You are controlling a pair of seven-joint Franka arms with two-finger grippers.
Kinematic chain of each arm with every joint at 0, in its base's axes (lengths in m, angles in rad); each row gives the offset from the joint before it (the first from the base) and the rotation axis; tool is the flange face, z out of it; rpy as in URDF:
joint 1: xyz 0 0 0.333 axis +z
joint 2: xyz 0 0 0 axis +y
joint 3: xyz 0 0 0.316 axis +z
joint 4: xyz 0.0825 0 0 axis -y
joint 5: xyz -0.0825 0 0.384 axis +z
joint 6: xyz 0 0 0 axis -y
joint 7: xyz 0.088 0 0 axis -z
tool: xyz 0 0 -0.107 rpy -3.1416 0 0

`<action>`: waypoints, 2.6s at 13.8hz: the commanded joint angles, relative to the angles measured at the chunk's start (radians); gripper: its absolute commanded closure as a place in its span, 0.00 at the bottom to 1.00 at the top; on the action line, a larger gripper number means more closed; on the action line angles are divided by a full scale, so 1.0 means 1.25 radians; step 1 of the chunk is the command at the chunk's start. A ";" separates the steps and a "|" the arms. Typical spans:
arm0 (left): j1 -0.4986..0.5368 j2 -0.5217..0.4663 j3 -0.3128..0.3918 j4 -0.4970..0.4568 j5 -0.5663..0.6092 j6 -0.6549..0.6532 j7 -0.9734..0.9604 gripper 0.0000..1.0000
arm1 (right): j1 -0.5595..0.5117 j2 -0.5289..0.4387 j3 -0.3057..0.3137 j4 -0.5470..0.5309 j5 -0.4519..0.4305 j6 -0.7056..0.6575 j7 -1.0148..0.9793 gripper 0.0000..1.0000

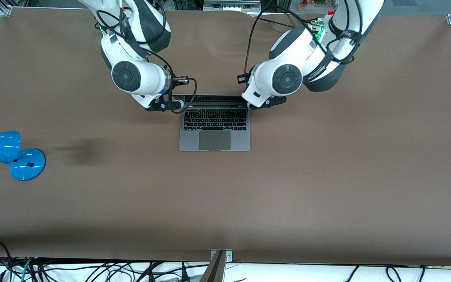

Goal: Close laptop with both arms from behind
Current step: 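Lower both grippers behind the laptop screen, one at each screen corner, then push the screen forward with both grippers, folding it down over the keyboard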

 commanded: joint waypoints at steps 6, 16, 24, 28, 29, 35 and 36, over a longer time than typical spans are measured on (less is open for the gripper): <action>-0.009 0.088 0.005 0.040 0.039 0.059 0.000 1.00 | -0.006 0.029 -0.016 -0.004 0.005 0.076 -0.083 0.97; -0.009 0.198 0.006 0.160 0.116 0.059 -0.005 1.00 | -0.007 0.092 -0.063 0.053 -0.007 0.154 -0.160 0.97; -0.009 0.275 0.030 0.210 0.152 0.119 0.001 1.00 | -0.001 0.177 -0.066 0.116 -0.019 0.200 -0.172 0.97; -0.010 0.306 0.033 0.230 0.174 0.141 0.007 1.00 | 0.001 0.238 -0.071 0.169 -0.020 0.220 -0.186 0.97; -0.010 0.313 0.033 0.234 0.175 0.144 0.011 1.00 | 0.001 0.250 -0.077 0.175 -0.019 0.226 -0.197 0.97; -0.010 0.335 0.038 0.245 0.186 0.159 0.011 1.00 | 0.001 0.319 -0.085 0.234 -0.020 0.229 -0.225 0.97; -0.011 0.337 0.040 0.246 0.187 0.165 0.012 1.00 | -0.001 0.332 -0.086 0.243 -0.020 0.229 -0.227 0.97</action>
